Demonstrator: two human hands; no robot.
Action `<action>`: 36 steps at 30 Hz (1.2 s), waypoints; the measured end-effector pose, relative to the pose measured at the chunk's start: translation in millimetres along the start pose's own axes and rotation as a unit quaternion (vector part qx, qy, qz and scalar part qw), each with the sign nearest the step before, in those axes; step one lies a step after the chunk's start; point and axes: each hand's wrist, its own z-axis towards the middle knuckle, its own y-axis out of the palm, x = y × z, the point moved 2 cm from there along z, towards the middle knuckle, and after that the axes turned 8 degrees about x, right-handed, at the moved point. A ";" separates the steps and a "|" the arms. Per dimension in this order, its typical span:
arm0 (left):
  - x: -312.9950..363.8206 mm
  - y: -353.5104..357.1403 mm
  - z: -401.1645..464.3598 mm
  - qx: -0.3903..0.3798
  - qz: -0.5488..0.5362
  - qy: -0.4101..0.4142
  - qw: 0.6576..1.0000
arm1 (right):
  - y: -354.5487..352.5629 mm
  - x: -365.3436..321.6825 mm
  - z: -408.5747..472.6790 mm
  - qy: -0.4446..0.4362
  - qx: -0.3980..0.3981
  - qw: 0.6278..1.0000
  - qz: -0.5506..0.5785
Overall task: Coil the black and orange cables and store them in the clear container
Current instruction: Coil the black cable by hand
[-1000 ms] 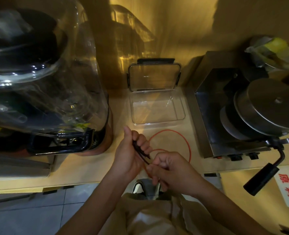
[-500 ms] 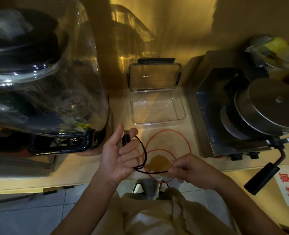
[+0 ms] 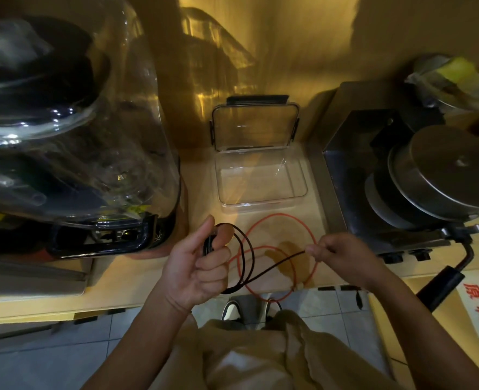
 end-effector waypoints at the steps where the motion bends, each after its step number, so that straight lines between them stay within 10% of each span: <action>1: 0.5 -1.6 -1.4 0.004 0.009 -0.004 1.000 | -4.8 0.8 -1.5 0.028 -0.005 0.998 0.056; 5: 0.6 -8.3 -4.4 0.067 0.133 -0.002 0.989 | -19.5 0.8 -2.8 0.174 -0.076 0.869 0.457; 9: -6.4 -10.9 4.4 0.123 0.297 0.001 0.947 | -13.5 -5.4 0.4 0.221 -0.120 0.767 0.590; 19: -20.3 -13.2 19.2 0.188 0.398 -0.018 0.898 | 4.0 -20.3 -5.5 0.210 -0.145 0.706 0.660; 36: -27.5 -13.8 50.0 0.364 0.281 0.210 0.863 | 39.5 -80.7 -39.6 0.003 -0.085 0.915 0.395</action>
